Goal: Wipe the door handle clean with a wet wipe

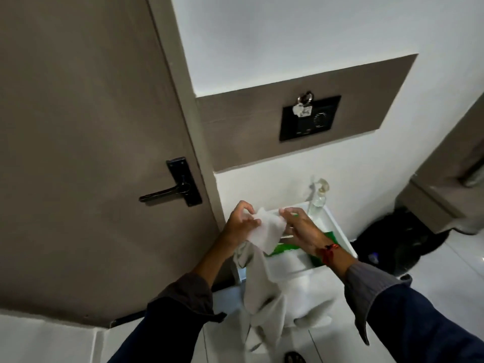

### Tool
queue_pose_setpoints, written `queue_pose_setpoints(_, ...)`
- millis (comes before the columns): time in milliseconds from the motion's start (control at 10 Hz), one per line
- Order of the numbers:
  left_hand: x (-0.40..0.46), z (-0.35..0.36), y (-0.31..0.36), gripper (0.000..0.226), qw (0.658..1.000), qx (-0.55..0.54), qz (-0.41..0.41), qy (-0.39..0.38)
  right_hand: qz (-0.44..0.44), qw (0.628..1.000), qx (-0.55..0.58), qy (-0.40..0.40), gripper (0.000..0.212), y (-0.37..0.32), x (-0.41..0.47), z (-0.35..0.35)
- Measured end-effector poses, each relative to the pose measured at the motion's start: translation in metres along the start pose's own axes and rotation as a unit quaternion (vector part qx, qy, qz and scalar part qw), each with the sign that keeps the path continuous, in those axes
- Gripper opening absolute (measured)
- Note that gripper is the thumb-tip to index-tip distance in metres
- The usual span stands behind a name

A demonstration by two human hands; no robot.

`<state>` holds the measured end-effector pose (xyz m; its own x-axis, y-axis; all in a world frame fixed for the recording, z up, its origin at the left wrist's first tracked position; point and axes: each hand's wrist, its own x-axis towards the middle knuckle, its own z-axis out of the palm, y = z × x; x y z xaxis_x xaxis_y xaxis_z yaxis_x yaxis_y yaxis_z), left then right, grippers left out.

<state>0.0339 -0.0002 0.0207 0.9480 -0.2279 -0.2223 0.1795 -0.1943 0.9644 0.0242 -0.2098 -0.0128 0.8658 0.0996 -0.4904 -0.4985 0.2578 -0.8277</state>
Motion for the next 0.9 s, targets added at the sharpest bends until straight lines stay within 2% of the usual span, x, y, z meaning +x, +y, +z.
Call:
queue_pose_setpoints(100, 0.010, 0.032, -0.013, 0.017, 0.999, 0.032, -0.019, 0.018, -0.029, 0.999, 0.029, 0.004, 0.058, 0.017, -0.010, -0.023)
queue_pose_setpoints(200, 0.015, 0.056, -0.025, 0.014, 0.998, 0.027, -0.053, 0.020, -0.077, 0.997, -0.014, 0.012, 0.052, 0.028, -0.010, -0.041)
queue_pose_setpoints(300, 0.018, 0.069, -0.037, 0.016, 0.993, 0.098, -0.049, 0.047, -0.108, 0.982, -0.126, 0.091, 0.034, 0.035, -0.004, -0.052)
queue_pose_setpoints(500, 0.023, 0.093, -0.054, 0.008, 0.961, 0.255, -0.016, 0.104, -0.057, 0.944, -0.291, 0.147, 0.027, 0.048, 0.008, -0.069)
queue_pose_setpoints(600, 0.023, 0.100, -0.059, 0.010, 0.927, 0.359, -0.049, 0.097, -0.051, 0.915, -0.375, 0.138, 0.017, 0.049, 0.012, -0.071)
queue_pose_setpoints(700, 0.021, 0.103, -0.065, 0.015, 0.911, 0.396, -0.076, 0.083, -0.044, 0.872, -0.474, 0.113, 0.031, 0.052, 0.022, -0.071)
queue_pose_setpoints(800, 0.015, 0.108, -0.072, 0.020, 0.856, 0.510, -0.073, 0.041, -0.019, 0.803, -0.587, 0.098, 0.027, 0.061, 0.024, -0.062)
queue_pose_setpoints(900, 0.019, 0.109, -0.073, 0.022, 0.800, 0.599, -0.013, 0.016, -0.060, 0.719, -0.686, 0.099, 0.025, 0.064, 0.021, -0.052)
